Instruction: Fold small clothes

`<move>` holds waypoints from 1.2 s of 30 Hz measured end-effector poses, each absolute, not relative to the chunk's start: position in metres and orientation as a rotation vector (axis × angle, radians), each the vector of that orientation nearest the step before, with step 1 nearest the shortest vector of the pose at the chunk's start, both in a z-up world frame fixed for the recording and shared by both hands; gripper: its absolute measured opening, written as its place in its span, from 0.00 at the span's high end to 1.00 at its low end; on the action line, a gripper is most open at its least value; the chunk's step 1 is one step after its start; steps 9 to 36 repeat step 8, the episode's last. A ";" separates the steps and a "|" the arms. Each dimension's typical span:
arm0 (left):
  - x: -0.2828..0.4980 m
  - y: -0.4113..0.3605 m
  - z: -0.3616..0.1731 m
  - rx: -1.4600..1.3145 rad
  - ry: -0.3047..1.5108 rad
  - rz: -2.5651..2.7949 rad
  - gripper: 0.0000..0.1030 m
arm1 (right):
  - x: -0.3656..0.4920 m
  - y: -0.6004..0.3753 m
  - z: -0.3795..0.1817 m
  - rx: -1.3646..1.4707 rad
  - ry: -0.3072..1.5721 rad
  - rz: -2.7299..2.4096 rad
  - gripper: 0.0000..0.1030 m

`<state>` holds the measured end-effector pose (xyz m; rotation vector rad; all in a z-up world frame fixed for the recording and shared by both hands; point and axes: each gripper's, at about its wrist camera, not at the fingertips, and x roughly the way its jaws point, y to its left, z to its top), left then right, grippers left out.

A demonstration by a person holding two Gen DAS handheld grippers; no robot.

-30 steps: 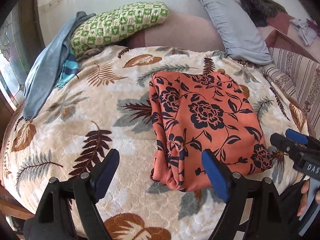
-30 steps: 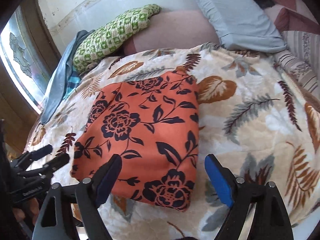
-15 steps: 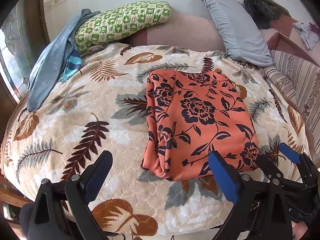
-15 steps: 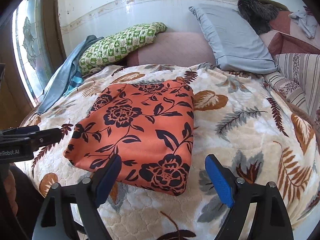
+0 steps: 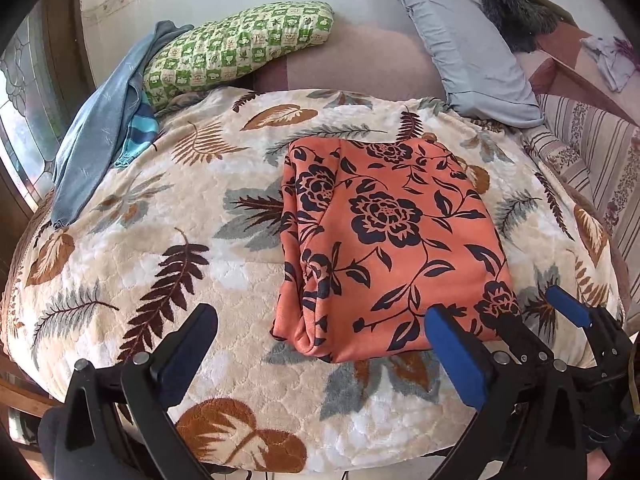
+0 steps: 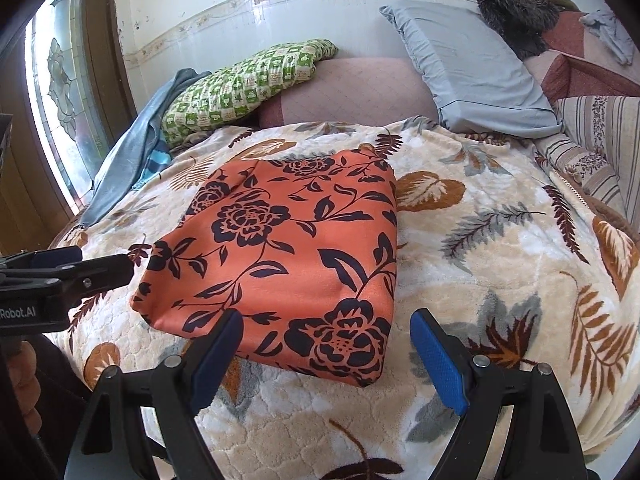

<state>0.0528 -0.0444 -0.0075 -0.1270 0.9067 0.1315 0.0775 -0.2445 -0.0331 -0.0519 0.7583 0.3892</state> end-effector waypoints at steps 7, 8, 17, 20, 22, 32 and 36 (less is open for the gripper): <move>0.054 -0.046 -0.012 -0.136 0.912 0.128 0.00 | 0.079 -0.244 -0.035 -0.042 0.763 0.392 0.15; 0.054 -0.046 -0.012 -0.137 0.912 0.129 0.00 | 0.079 -0.245 -0.035 -0.042 0.763 0.391 0.15; 0.054 -0.046 -0.012 -0.137 0.912 0.129 0.00 | 0.079 -0.245 -0.035 -0.042 0.763 0.391 0.15; 0.054 -0.046 -0.012 -0.137 0.912 0.129 0.00 | 0.079 -0.245 -0.035 -0.042 0.763 0.391 0.15; 0.054 -0.046 -0.012 -0.137 0.912 0.129 0.00 | 0.079 -0.245 -0.035 -0.042 0.763 0.391 0.15; 0.054 -0.046 -0.012 -0.137 0.912 0.129 0.00 | 0.079 -0.245 -0.035 -0.042 0.763 0.391 0.15; 0.054 -0.046 -0.012 -0.137 0.912 0.129 0.00 | 0.079 -0.245 -0.035 -0.042 0.763 0.391 0.15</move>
